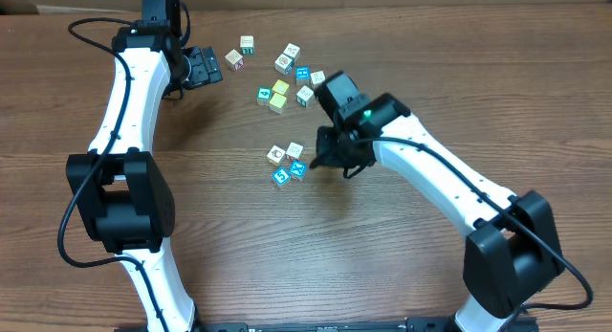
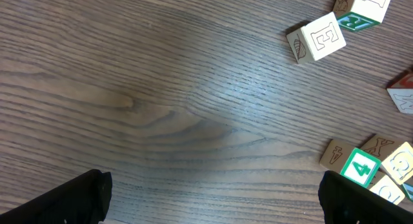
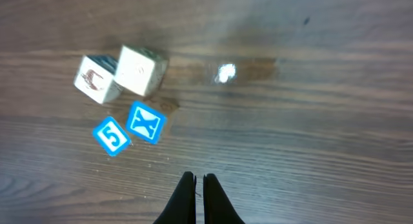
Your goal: Form a circle
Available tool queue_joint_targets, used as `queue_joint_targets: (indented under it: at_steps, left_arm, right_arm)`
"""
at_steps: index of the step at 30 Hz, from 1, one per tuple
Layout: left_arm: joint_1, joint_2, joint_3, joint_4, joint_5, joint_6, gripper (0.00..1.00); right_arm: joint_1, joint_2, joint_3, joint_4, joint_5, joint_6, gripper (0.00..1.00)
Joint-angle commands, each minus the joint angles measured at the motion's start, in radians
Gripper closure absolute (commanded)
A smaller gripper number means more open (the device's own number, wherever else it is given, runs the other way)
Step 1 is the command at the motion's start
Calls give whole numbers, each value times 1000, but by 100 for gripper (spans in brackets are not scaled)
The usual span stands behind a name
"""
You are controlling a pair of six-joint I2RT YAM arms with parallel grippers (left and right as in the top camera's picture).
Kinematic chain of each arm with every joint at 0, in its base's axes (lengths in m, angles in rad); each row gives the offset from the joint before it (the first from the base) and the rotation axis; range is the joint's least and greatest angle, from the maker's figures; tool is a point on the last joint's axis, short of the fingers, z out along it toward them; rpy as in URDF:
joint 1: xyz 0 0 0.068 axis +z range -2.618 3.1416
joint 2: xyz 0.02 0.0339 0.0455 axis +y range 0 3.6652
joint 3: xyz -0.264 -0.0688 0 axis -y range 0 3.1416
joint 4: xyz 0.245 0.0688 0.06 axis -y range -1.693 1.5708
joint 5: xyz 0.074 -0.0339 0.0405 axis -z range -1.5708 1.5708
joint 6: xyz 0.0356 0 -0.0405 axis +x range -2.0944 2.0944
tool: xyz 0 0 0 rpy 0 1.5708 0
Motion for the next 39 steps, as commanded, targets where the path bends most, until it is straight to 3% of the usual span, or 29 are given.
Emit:
queue_joint_targets:
  at_steps: [1,9,14,29,39]
  left_arm:
    - [2,3,19,1,7,-9,0]
    - [2,3,19,1,7,-9,1]
    - [2,3,19,1,7,-9,0]
    - [-2,3,19,1,7,-9,0]
    - [-3,3,19,1,7,-9,0]
  right_arm:
    - [5,-16,-87,60,-131,27,96]
    - [36,-16,-233,221,-176,95,96]
    - [59,-14,-279,287,-63,180,96]
    - [130,-13,-327,399,-83,167,96]
    - [198,0,-328,480,16,168,96]
